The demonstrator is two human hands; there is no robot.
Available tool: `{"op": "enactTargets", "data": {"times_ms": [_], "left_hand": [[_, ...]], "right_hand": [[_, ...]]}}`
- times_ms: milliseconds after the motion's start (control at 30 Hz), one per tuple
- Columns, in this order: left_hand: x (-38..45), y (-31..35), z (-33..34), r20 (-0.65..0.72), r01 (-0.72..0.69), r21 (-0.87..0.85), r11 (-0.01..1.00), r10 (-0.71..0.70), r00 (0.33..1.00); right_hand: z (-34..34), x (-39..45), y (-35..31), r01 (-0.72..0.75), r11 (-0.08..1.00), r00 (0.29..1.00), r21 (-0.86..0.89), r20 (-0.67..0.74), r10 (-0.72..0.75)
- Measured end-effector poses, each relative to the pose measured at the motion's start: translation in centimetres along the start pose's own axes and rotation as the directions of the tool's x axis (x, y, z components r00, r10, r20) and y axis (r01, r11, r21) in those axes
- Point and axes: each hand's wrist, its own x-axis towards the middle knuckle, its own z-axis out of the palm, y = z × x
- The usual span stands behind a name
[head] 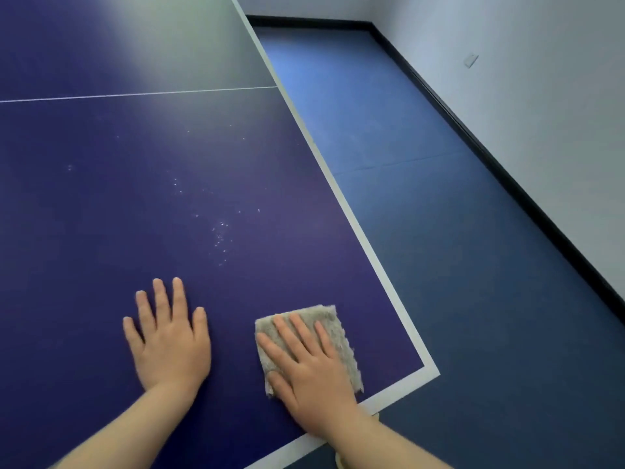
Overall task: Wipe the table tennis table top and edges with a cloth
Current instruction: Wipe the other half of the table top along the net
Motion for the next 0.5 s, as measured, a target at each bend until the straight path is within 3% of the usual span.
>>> {"op": "enactTargets", "data": {"times_ms": [67,133,200,267,333,400,500], "left_hand": [[-2.4,3.0,1.2,-0.016,0.011,-0.009,1.0,-0.011,1.0],[-4.4,5.9,2.5,-0.018,0.027,-0.012,1.0,-0.028,0.999],[-6.1,8.4,3.6,-0.015,0.067,-0.037,0.997,-0.067,0.998],[-7.0,9.9,4.4,-0.018,0.112,-0.052,0.992,-0.113,0.993],[-7.1,10.6,4.5,-0.039,0.151,-0.05,0.987,-0.153,0.987],[-6.9,10.8,4.7,-0.077,0.178,-0.057,0.982,-0.182,0.98],[-6.8,11.0,4.6,-0.102,0.275,-0.078,0.958,-0.282,0.954]], "right_hand": [[-0.7,2.5,4.0,0.084,0.996,0.996,-0.025,0.008,-0.084],[-1.5,3.5,8.7,-0.132,0.99,0.991,0.04,0.008,0.132],[-1.8,2.2,12.1,-0.421,0.905,0.907,0.054,0.004,0.422],[-1.4,-0.1,12.0,-0.455,0.89,0.887,0.035,-0.076,0.456],[-1.1,-1.8,10.0,-0.263,0.964,0.961,0.042,-0.079,0.265],[-0.8,-1.8,8.6,0.019,1.0,0.999,0.01,-0.044,-0.018],[-1.8,2.7,9.4,0.376,0.926,0.925,0.014,0.051,-0.376]]}}
